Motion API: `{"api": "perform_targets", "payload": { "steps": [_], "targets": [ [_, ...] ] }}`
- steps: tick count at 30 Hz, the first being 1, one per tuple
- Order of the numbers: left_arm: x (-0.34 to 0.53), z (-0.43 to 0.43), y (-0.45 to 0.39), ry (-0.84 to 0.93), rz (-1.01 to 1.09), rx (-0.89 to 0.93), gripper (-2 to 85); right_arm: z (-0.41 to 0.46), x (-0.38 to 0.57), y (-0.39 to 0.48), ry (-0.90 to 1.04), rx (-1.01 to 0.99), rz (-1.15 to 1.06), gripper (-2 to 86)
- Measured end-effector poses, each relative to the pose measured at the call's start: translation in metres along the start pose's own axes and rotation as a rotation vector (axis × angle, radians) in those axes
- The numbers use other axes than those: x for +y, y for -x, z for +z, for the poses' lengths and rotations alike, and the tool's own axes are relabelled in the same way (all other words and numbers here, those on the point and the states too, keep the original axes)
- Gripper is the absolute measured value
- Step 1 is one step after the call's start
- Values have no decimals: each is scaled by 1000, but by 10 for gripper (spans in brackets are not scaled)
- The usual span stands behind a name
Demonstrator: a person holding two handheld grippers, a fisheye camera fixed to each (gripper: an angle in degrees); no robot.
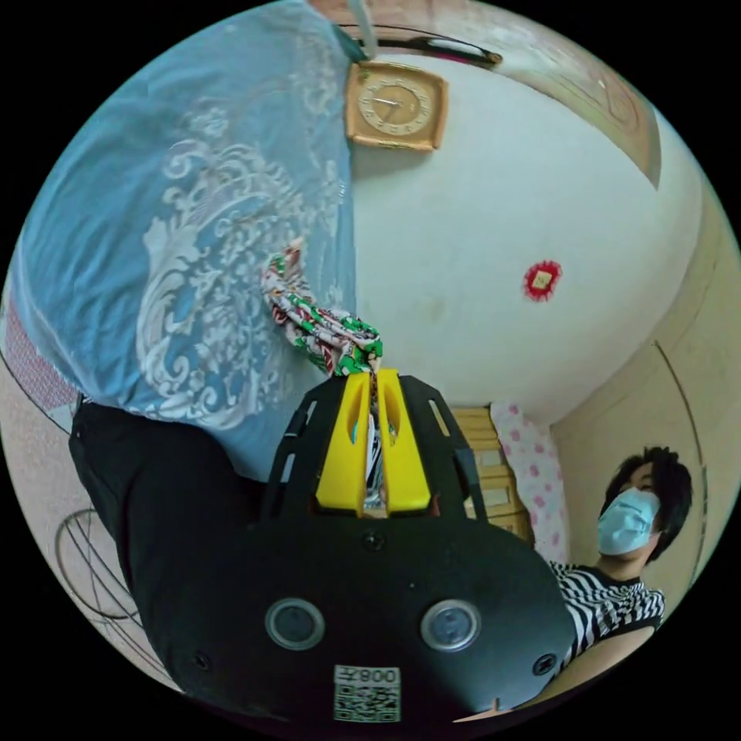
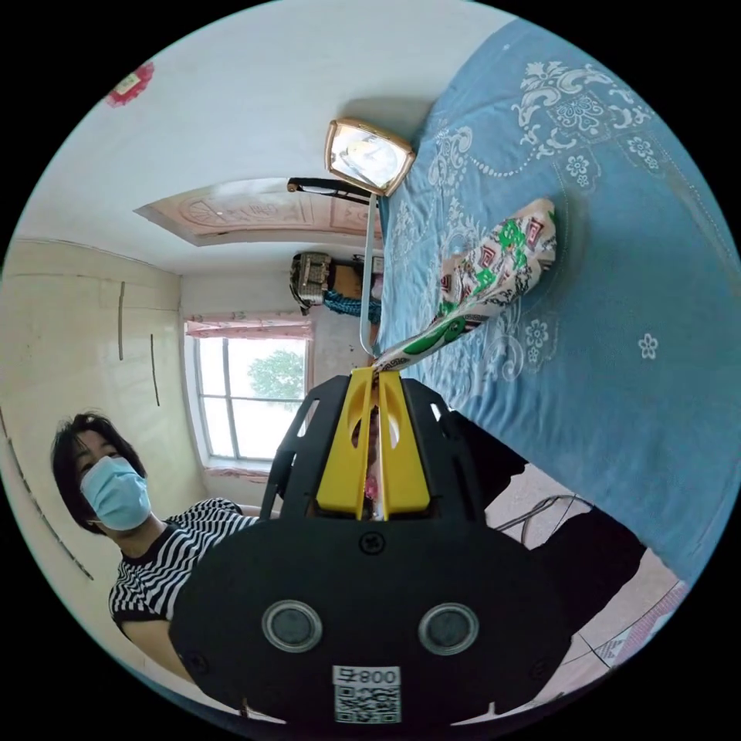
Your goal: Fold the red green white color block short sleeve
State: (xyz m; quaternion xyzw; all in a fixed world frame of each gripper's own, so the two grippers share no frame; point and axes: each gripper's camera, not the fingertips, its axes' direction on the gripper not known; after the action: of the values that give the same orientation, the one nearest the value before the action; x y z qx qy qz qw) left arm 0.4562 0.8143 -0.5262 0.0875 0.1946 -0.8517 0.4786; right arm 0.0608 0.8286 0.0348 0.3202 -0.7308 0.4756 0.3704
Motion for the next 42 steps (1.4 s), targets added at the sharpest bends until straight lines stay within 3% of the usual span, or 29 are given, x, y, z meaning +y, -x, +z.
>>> {"api": "perform_targets", "payload": {
  "steps": [15, 25, 35, 42],
  "targets": [
    [130, 113, 20, 282, 355, 87, 19, -188, 207, 57, -189, 1, -241, 8],
    [196, 226, 103, 474, 454, 128, 18, -321, 325, 43, -346, 21, -303, 8],
    [206, 379, 244, 618, 433, 36, 19, -459, 355, -24, -454, 49, -210, 8],
    [168, 511, 316, 625, 447, 17, 19, -599, 289, -44, -503, 98, -224, 8]
  ]
}}
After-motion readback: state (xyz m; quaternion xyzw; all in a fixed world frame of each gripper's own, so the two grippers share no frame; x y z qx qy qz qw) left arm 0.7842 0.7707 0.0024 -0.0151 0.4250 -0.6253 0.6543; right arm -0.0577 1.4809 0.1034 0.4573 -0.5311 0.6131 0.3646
